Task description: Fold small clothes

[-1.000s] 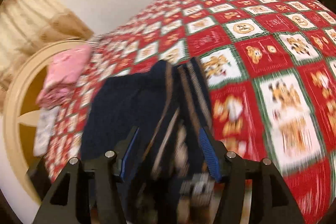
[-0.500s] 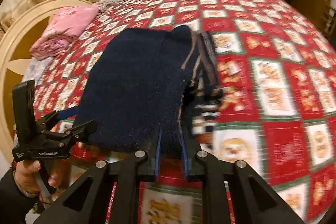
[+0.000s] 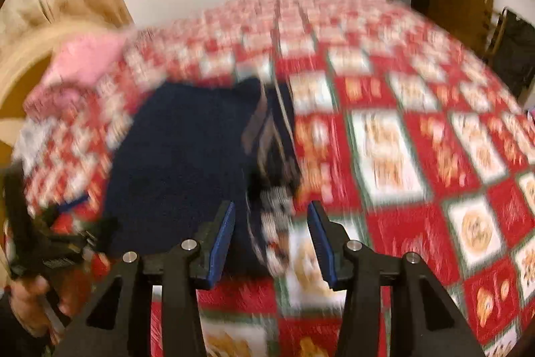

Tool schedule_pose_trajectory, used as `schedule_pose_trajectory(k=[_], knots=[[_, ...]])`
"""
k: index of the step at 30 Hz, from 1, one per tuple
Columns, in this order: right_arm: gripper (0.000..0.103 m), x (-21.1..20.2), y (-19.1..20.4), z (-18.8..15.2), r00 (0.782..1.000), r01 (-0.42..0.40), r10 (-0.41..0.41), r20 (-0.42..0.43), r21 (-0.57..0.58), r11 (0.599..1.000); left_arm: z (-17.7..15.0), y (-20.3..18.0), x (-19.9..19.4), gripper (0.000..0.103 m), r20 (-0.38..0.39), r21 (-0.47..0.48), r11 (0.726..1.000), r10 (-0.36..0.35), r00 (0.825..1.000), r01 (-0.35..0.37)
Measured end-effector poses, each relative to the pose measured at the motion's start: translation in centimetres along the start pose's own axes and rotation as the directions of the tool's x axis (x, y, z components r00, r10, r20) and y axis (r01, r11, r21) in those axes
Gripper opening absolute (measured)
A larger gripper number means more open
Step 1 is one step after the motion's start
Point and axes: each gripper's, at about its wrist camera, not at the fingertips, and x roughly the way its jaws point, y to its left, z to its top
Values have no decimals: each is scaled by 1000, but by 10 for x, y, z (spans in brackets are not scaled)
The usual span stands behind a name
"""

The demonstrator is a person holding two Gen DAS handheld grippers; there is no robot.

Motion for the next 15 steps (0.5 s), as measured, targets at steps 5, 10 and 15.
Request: schedule_pose_trajectory(k=[5, 10, 15], knots=[[47, 18, 43, 24, 981, -194, 196, 8, -96, 976, 1, -7, 12, 103, -29, -4, 1000, 30, 999, -30], [47, 80, 53, 24, 989, -109, 95, -110, -131, 985, -5, -11, 20, 103, -52, 20, 999, 36, 998, -35], [46, 101, 19, 11, 980, -138, 134, -148, -19, 990, -7, -8, 23, 103, -71, 14, 1000, 16, 997, -15]])
